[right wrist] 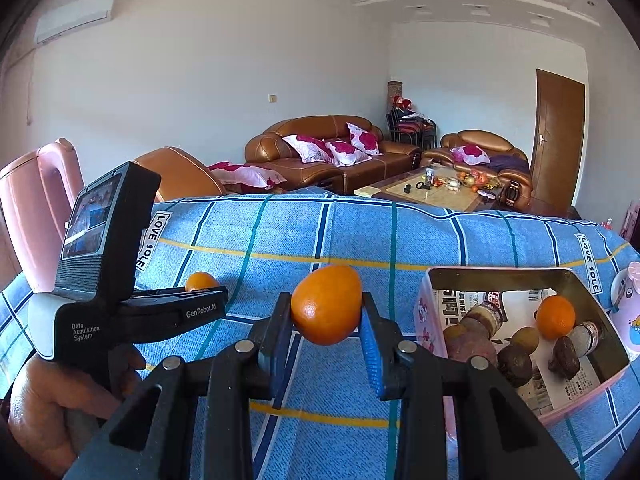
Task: Organize fruits
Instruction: 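Lift both held oranges and carry them over the pink tin tray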
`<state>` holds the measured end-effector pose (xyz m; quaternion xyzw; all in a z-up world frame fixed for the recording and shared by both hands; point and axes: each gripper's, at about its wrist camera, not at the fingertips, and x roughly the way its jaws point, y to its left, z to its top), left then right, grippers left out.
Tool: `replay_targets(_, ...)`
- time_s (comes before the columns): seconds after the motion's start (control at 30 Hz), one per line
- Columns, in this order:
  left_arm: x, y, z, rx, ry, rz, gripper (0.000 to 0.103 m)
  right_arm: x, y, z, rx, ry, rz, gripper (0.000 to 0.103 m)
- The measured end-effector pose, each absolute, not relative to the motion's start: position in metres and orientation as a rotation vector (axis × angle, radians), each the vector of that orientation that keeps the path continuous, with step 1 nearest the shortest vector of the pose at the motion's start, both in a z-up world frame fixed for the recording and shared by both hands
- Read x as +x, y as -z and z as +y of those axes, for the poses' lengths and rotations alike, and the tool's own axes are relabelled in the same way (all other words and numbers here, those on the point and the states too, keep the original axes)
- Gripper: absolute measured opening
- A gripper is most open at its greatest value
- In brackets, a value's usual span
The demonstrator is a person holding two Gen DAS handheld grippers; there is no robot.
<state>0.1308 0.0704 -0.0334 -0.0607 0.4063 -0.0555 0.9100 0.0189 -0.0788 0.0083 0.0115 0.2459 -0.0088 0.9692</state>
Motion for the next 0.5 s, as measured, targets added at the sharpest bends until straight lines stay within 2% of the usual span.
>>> replay_targets(0.27, 0.091, 0.012, 0.069, -0.080, 0.023, 0.660, 0.038, 0.012, -0.010, -0.075, 0.002, 0.022, 0.463, 0.034)
replay_targets(0.5, 0.067, 0.006, 0.066, -0.046, -0.008, 0.595, 0.038, 0.007, -0.012, -0.076, -0.006, 0.040, 0.438, 0.035)
